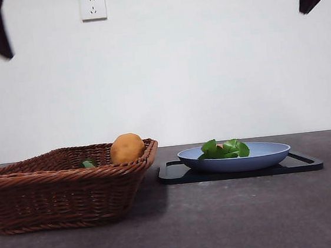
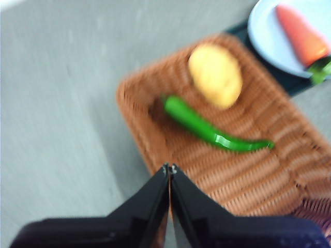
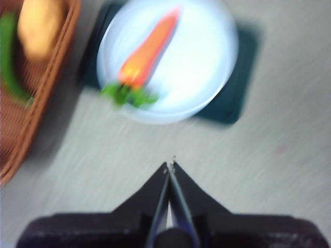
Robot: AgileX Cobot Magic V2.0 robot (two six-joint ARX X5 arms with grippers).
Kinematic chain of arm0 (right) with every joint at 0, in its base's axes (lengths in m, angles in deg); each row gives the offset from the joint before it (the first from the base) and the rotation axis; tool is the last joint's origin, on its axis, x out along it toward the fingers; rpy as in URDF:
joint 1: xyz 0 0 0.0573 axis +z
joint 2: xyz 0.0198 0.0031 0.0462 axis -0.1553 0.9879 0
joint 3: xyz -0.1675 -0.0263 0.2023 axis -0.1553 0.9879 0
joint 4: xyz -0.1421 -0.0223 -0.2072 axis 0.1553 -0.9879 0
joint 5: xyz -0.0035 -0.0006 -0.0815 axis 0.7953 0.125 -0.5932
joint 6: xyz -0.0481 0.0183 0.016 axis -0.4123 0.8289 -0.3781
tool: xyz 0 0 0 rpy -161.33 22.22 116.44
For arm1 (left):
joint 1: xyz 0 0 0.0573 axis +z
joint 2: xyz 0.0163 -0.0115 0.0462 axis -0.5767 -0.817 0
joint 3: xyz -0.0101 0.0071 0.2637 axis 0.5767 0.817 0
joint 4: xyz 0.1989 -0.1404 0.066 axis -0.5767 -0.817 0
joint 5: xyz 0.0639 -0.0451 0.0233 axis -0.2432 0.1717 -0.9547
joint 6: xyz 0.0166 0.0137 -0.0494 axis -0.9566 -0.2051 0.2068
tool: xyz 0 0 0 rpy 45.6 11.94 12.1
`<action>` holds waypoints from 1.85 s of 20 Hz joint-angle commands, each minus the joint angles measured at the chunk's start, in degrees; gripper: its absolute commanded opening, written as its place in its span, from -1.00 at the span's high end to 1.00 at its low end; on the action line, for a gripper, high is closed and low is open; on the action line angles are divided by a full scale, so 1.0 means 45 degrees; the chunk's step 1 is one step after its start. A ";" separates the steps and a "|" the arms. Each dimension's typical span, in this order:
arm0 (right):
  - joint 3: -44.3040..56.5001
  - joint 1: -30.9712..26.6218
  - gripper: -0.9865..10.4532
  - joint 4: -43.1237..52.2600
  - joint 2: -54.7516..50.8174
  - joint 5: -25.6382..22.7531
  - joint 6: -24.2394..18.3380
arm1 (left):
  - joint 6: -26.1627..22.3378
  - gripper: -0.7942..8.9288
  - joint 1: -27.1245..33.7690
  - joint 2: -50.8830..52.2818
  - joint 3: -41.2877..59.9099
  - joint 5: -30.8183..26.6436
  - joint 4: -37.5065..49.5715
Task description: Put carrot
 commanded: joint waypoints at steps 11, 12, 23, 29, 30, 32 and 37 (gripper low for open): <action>0.9005 0.1180 0.82 0.9768 -0.6183 -0.1496 0.1039 | 0.2924 0.82 0.0690 0.5765 0.5503 0.2409 0.5440; 0.9005 0.1180 0.82 0.9753 -0.6178 -0.1496 0.1035 | 0.2895 0.82 0.0695 0.5887 0.5503 0.2443 0.5595; 0.9005 0.1180 0.82 0.9758 -0.6188 -0.1486 0.1035 | 0.2652 0.82 0.0743 0.6883 0.5518 0.2356 0.5124; 0.9005 0.1180 0.82 0.9758 -0.6178 -0.1486 0.1035 | 0.1360 0.82 0.1734 1.1200 0.7179 0.1384 0.4167; 0.9005 0.1180 0.82 0.9758 -0.6183 -0.1486 0.1035 | 0.1180 0.82 0.2050 1.1778 0.7776 0.1171 0.4318; 0.9005 0.1180 0.82 0.9758 -0.6178 -0.1491 0.1035 | 0.1151 0.82 0.2623 1.2594 0.8942 0.1025 0.4741; 0.9005 0.1180 0.82 0.9758 -0.6178 -0.1486 0.1035 | 0.1166 0.82 0.3507 1.3814 1.1502 0.1039 0.5945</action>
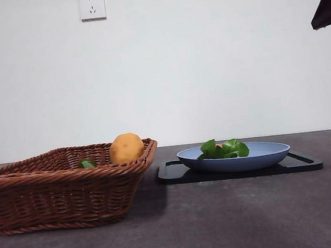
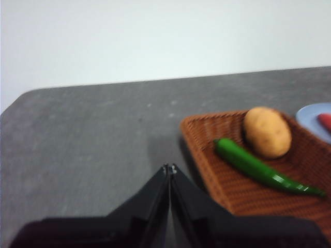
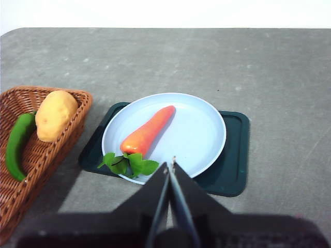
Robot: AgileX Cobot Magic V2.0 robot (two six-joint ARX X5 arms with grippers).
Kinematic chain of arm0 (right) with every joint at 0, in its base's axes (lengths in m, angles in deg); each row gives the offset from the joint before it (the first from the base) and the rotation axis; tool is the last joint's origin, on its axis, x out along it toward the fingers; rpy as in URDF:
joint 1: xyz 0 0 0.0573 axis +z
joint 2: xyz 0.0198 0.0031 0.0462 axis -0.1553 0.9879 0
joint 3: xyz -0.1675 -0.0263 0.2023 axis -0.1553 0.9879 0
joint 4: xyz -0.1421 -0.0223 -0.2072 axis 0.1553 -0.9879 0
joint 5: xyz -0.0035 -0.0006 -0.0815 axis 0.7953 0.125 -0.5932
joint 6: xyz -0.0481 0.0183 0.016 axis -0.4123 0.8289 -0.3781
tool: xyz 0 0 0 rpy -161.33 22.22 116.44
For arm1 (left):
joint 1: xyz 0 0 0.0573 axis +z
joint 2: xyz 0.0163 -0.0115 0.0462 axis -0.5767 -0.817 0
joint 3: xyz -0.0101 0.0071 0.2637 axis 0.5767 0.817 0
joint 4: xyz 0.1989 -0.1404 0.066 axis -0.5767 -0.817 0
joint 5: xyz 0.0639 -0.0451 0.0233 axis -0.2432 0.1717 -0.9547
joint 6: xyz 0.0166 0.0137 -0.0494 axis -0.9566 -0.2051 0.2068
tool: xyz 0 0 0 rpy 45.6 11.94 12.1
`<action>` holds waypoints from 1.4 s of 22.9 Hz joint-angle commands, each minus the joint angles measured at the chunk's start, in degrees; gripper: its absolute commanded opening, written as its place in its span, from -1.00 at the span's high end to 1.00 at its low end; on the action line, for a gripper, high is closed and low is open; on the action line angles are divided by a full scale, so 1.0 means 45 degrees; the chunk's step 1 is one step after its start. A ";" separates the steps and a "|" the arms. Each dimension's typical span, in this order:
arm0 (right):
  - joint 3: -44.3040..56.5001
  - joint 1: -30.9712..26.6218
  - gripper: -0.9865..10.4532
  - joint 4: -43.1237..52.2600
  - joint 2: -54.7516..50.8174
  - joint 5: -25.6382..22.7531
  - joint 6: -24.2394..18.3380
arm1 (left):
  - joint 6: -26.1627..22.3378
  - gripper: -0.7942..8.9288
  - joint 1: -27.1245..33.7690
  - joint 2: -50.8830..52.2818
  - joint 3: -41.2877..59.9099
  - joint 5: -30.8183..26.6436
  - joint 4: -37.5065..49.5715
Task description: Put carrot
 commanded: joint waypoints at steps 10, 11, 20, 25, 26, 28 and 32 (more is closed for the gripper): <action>-0.0146 0.0078 0.82 0.0121 0.0034 -0.0068 0.0155 | -0.0102 0.82 0.0364 0.0442 0.2040 -0.0015 0.0879; -0.0146 0.0078 0.82 0.0117 0.0039 -0.0063 0.0155 | -0.0102 0.82 0.0364 0.0442 0.2045 -0.0015 0.0879; -0.0146 0.0078 0.82 0.0121 0.0039 -0.0068 0.0155 | -0.0102 0.82 0.0364 0.0418 0.2040 -0.0015 0.0889; -0.0146 0.0097 0.82 0.0107 -0.0107 -0.0063 0.0146 | -0.0102 0.82 0.0364 0.0418 0.2040 -0.0015 0.0889; -0.0146 0.0015 0.82 0.0034 -0.0427 -0.0359 0.0068 | -0.0102 0.82 0.0364 0.0418 0.2040 -0.0015 0.0889; -0.0029 -0.0199 0.82 -0.0306 -0.1651 -0.1039 -0.0996 | -0.0102 0.82 0.0364 0.0418 0.2040 -0.0015 0.0889; 0.1923 -0.1617 0.82 0.0073 -0.5309 -0.0937 -0.1302 | -0.0102 0.82 0.0364 0.0418 0.2040 -0.0015 0.0889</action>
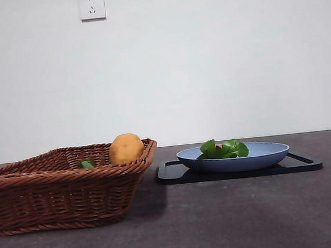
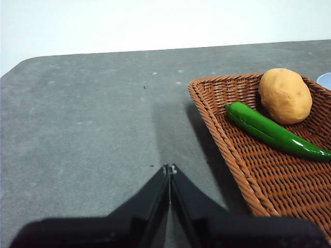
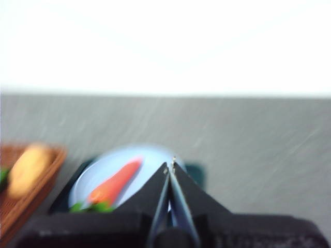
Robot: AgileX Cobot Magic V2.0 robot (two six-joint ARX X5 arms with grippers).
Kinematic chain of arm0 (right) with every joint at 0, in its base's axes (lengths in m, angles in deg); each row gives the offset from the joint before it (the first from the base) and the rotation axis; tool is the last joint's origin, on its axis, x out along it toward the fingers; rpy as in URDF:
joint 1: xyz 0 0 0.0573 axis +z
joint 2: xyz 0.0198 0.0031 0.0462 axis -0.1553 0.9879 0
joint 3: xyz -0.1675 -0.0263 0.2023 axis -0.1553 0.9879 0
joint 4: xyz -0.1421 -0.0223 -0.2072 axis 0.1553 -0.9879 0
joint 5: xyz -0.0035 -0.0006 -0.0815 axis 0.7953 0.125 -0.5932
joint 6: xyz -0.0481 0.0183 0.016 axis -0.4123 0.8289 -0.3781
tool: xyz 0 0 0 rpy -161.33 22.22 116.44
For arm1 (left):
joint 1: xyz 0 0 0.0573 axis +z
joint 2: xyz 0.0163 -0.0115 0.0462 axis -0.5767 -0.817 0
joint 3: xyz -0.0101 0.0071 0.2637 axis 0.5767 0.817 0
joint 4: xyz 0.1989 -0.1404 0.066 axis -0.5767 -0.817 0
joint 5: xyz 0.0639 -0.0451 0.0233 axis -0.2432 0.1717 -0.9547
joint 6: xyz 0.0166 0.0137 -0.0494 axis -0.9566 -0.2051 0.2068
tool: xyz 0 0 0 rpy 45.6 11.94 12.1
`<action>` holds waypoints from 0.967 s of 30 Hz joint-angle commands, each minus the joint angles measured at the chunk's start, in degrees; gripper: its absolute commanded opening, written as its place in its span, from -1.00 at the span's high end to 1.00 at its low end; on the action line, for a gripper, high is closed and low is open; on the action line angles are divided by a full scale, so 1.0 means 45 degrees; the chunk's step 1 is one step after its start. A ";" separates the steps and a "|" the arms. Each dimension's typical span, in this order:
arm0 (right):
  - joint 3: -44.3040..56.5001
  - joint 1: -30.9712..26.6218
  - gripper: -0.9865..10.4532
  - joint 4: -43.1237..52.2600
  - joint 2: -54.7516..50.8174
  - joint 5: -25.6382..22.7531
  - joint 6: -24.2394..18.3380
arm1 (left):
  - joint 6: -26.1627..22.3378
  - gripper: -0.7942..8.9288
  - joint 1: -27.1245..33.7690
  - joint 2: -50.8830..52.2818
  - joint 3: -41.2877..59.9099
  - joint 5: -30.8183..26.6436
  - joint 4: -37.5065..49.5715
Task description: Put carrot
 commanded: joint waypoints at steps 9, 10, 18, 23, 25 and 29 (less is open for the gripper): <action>0.4269 -0.3002 0.82 0.0141 -0.4031 0.2244 0.0204 | -0.0102 0.82 0.0034 0.0044 0.0112 -0.0015 0.0117; 0.4430 -0.3109 0.82 0.0141 -0.4051 0.2409 0.0199 | -0.0102 0.82 0.0034 0.0044 0.0112 -0.0015 0.0117; 0.5644 -0.3191 0.82 0.0151 -0.4279 0.2686 0.0097 | -0.0102 0.82 0.0034 0.0044 0.0112 -0.0015 0.0117; 0.5785 -0.3186 0.82 0.0248 -0.4362 0.3002 0.0495 | -0.0102 0.82 0.0034 0.0044 0.0112 -0.0015 0.0121; 0.5780 -0.3186 0.82 0.0248 -0.4342 0.2953 0.0481 | -0.0102 0.82 0.0034 0.0044 0.0112 -0.0015 0.0126; 0.5780 -0.3186 0.82 0.0248 -0.4303 0.2914 0.0481 | -0.0102 0.82 0.0034 0.0044 0.0112 -0.0015 0.0126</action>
